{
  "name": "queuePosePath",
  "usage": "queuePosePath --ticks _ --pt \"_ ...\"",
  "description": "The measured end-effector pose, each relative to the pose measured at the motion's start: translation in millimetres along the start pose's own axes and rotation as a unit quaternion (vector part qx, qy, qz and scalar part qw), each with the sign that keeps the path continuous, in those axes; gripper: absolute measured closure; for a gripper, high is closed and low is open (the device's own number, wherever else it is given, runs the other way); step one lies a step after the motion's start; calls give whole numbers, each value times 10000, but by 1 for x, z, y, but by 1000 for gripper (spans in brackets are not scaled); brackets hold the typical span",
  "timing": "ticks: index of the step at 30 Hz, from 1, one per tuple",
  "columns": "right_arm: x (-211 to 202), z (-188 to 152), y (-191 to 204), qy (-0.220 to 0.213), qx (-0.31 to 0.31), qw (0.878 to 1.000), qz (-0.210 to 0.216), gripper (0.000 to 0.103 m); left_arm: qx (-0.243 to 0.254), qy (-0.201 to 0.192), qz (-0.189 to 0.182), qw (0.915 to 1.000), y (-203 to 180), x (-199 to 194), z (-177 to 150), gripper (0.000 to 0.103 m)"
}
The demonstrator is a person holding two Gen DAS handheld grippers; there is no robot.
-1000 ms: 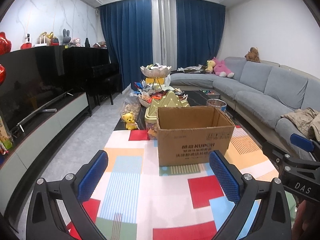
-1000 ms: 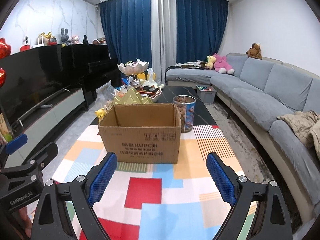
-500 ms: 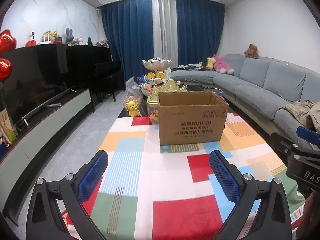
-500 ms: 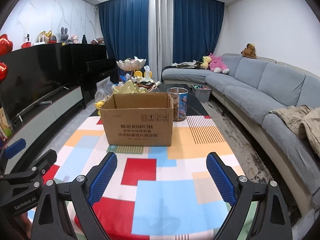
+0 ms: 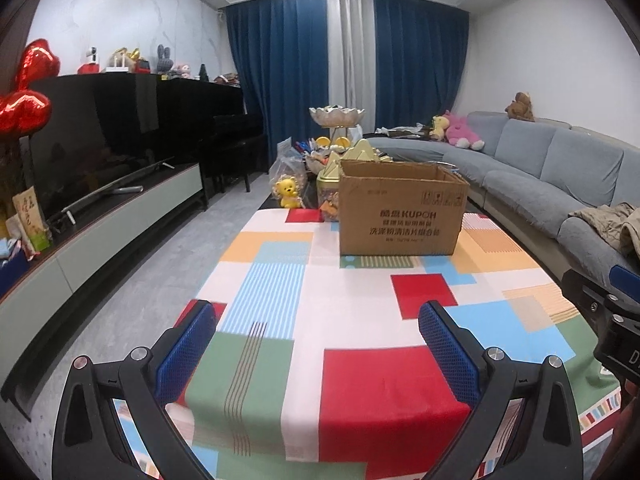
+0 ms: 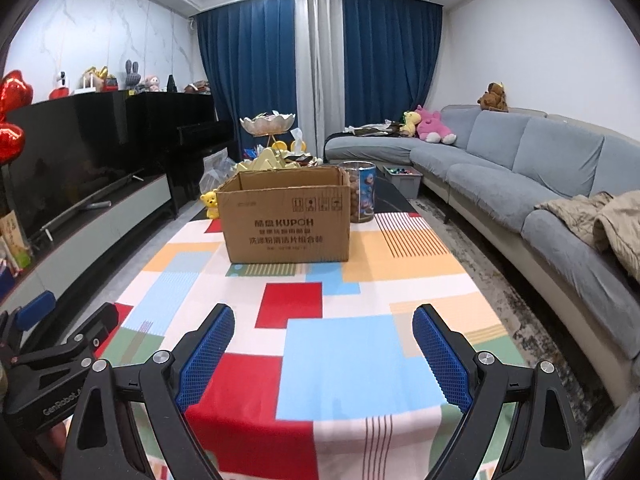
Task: Organize snacks
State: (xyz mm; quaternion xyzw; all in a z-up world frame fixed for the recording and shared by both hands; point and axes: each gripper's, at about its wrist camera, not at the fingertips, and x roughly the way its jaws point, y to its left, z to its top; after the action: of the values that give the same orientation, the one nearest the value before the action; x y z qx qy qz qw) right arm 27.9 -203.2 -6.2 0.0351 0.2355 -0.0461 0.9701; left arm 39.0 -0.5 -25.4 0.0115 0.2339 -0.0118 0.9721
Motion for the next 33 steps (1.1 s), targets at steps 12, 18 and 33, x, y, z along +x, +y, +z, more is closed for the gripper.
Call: queuePosePath --ticks 12,18,33 --pt "-18 -16 7 -39 -71 10000 49 11 -82 -103 109 9999 7 -19 -18 0" --pt "-20 -18 2 -59 6 10000 -46 11 -74 -158 119 9998 8 -23 -20 0" --pt "-22 -19 3 -100 -19 9999 -42 11 -92 -192 110 9997 9 -25 -18 0"
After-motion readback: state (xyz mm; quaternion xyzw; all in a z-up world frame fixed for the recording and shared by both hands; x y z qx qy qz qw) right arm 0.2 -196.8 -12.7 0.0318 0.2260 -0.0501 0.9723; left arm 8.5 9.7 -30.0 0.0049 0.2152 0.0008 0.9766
